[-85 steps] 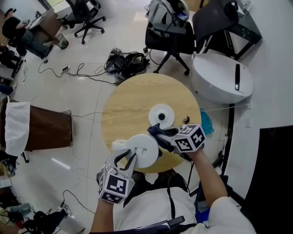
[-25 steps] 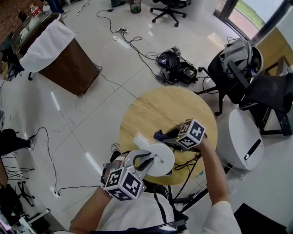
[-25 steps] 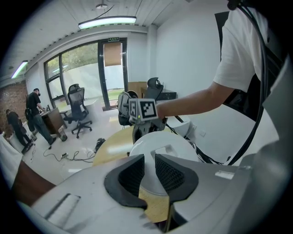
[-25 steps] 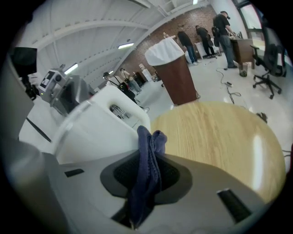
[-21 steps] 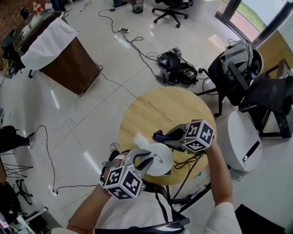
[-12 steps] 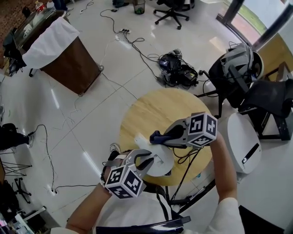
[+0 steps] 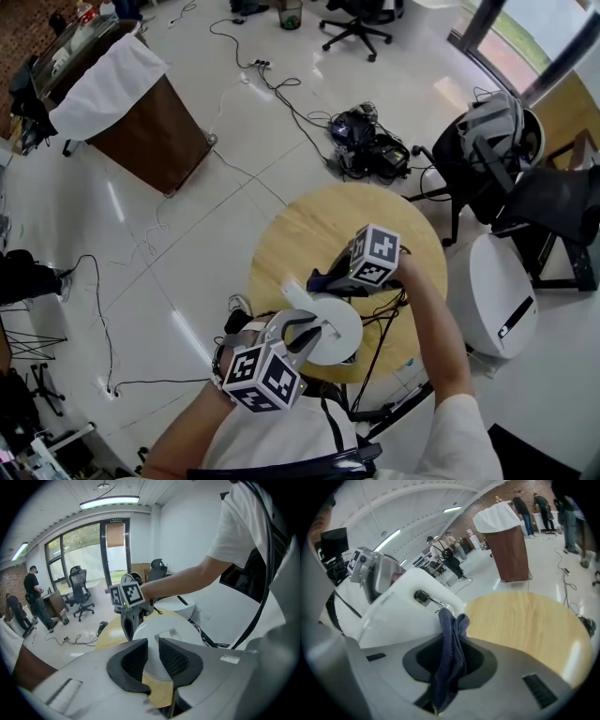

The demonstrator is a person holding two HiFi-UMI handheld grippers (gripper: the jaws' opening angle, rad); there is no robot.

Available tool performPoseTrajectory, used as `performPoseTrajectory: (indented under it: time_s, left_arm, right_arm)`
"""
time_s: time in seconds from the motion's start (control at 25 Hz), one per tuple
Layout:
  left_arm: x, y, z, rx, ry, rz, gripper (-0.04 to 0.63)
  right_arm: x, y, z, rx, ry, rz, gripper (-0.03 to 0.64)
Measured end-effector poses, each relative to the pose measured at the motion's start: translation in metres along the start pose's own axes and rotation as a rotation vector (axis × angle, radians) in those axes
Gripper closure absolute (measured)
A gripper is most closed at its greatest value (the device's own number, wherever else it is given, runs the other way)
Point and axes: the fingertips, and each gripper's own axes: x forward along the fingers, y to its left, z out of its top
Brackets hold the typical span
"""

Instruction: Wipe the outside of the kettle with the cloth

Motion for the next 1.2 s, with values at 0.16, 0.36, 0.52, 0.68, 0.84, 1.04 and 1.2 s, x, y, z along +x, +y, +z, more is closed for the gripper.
performPoseTrajectory:
  time_s: [0.16,0.36,0.52,0.68,0.84,1.04,1.2]
  left_arm:
    - [-0.001,0.001,-0.001,-0.006,-0.005,0.003,0.531]
    - [-0.002,0.003,-0.002,-0.006,-0.007,0.003,0.531]
    - [-0.003,0.004,-0.004,-0.003,-0.009,0.007,0.531]
    - [-0.003,0.006,-0.006,0.007,-0.008,0.016,0.531]
    - [-0.001,0.007,-0.007,0.031,-0.003,0.040,0.535]
    - [0.002,0.009,-0.004,0.061,0.001,0.053,0.537]
    - [0.006,0.010,0.003,0.071,-0.005,0.050,0.537]
  right_arm:
    - [0.028,-0.032,-0.028,0.165,-0.009,-0.058,0.534]
    - [0.043,-0.052,-0.050,0.304,-0.056,-0.130,0.532]
    - [0.027,-0.030,-0.036,0.305,-0.127,-0.141,0.534]
    - [-0.017,0.005,-0.007,0.266,-0.269,-0.208,0.535]
    - [-0.061,0.041,0.011,0.279,-0.415,-0.295,0.535]
    - [-0.099,0.075,0.008,0.345,-0.545,-0.466,0.535]
    - [-0.120,0.096,-0.008,0.450,-0.715,-0.596,0.534]
